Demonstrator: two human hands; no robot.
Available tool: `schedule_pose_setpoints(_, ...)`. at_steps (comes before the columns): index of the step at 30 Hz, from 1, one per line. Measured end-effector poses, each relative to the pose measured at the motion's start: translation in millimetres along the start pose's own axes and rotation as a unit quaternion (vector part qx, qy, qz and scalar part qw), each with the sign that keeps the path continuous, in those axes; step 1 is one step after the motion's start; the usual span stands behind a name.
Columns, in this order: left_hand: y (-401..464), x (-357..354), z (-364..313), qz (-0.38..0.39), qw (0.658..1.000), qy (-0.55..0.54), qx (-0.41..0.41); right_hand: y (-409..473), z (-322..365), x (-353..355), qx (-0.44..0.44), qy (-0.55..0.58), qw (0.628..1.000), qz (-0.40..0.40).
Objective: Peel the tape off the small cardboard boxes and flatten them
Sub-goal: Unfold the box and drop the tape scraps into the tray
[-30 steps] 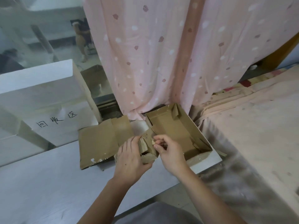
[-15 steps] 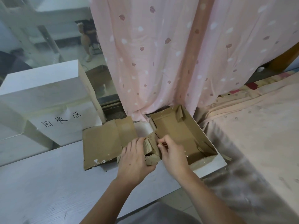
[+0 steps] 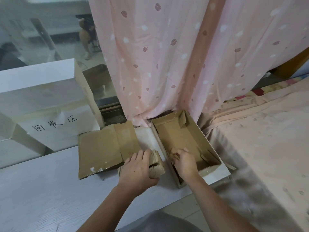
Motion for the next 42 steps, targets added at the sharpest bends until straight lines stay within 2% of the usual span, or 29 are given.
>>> schedule_pose_setpoints(7,1.6,-9.0,6.1,0.018,1.0,-0.007,0.0,30.6,-35.7,-13.1,-0.091,-0.057,0.994,0.012)
schedule_pose_setpoints(16,-3.5,-12.0,16.0,0.029,1.0,-0.004,0.001,35.8,-61.1,-33.7,-0.107,-0.063,0.992,0.035)
schedule_pose_setpoints(19,-4.5,-14.1,18.9,0.029,1.0,-0.008,0.001,27.0,-41.7,-33.5,-0.07,-0.036,0.996,0.049)
schedule_pose_setpoints(21,-5.0,-14.1,20.3,0.026,1.0,-0.012,0.002,17.3,-13.5,-25.6,-0.007,-0.015,0.998,0.061)
schedule_pose_setpoints(23,-5.1,-14.7,23.1,0.02,1.0,-0.02,0.005,1.7,20.7,-16.9,0.063,-0.022,0.992,0.109)
schedule_pose_setpoints(25,-6.4,-17.5,28.3,0.012,0.999,-0.031,0.009,-19.0,51.1,-14.0,0.136,-0.072,0.973,0.174)
schedule_pose_setpoints(28,-8.8,-22.5,35.9,0.025,0.999,-0.027,0.017,-45.1,75.4,-16.1,0.216,-0.177,0.933,0.226)
schedule_pose_setpoints(31,-10.2,-20.1,35.7,0.026,0.999,-0.028,0.016,-59.6,80.9,-24.2,0.221,-0.216,0.914,0.262)
schedule_pose_setpoints(34,-15.8,-13.4,34.9,0.017,0.998,-0.049,0.021,-63.3,78.7,-30.4,0.211,-0.209,0.923,0.243)
schedule_pose_setpoints(40,-48.4,13.9,47.7,0.029,0.999,-0.011,0.038,-75.1,80.8,-17.6,0.187,-0.1,0.945,0.249)
schedule_pose_setpoints(42,-67.2,24.7,63.4,-0.016,0.995,-0.06,0.073,-77.8,78.6,-11.8,0.158,-0.033,0.955,0.249)
Point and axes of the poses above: each hand's wrist, its own y-axis towards the middle knuckle, its own x-axis out of the back of the hand, z = x × y, the point moved 6 cm from there along y, towards the middle knuckle, and after that the axes turned 14 degrees about -x, right-handed, at the moved point
